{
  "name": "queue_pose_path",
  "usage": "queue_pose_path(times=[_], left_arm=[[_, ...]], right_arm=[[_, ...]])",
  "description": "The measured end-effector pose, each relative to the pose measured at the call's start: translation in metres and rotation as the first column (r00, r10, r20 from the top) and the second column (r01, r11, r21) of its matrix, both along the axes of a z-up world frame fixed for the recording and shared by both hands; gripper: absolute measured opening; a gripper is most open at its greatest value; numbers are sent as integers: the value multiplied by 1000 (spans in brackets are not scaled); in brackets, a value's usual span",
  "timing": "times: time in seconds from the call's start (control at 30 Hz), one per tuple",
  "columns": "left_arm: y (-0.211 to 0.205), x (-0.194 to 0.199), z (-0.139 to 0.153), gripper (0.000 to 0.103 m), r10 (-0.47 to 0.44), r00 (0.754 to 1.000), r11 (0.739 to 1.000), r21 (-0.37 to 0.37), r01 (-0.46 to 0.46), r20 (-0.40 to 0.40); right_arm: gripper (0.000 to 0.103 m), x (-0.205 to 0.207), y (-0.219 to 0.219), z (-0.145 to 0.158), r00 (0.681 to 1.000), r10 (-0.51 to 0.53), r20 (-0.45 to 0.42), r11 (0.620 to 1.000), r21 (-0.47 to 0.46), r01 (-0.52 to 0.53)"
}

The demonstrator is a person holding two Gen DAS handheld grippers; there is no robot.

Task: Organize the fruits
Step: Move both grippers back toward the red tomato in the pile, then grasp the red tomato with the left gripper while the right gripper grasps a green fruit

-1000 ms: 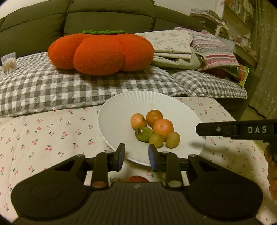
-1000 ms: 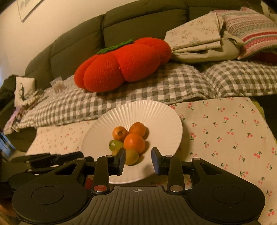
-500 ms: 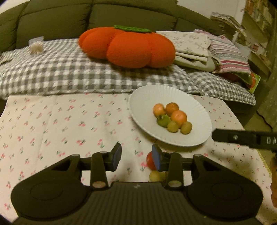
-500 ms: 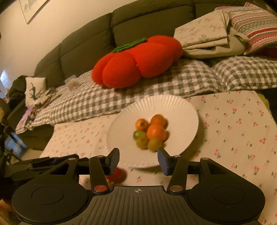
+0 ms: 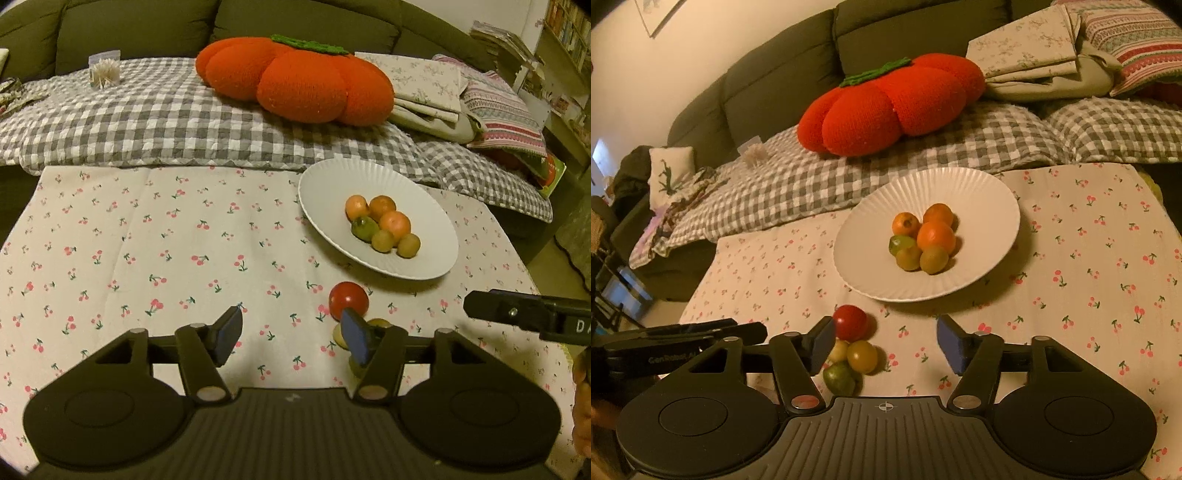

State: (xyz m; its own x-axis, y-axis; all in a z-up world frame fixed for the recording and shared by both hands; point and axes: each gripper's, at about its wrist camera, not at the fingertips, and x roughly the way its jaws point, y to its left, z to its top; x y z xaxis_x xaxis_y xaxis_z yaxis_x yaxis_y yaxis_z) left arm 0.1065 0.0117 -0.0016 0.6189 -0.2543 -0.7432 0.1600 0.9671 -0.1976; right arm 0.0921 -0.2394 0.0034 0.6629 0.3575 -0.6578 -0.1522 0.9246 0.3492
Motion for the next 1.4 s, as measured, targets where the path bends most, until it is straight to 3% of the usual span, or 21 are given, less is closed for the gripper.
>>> queue_pose_path(times=[0.3,0.43,0.63,0.97,1.17,1.4], left_arm=[[0,7,-14,59,-4,999,996,-89,1,-35],[-9,17,-19,77,-31,1000,997,-75,30,-5],[-29,35,-28,77,-71,997,995,-75,71,1],[-37,45,-41,77,-86,996,994,-67,88,32],[-41,49,-51,70,-77,997,993,-93,79,23],[-42,48,-54,32,-112,994,983,-145,113,17]], right_arm=[[64,-7,21,-11,996,84,-26,995,-45,-85],[64,-11,33,-16,991,131,-29,988,-77,-132],[64,-18,53,-27,978,203,-38,969,-136,-207],[63,-17,71,-45,972,225,-70,954,-185,-235],[63,-15,72,-51,974,215,-70,952,-207,-225],[63,-11,73,-51,974,218,-55,954,-198,-225]])
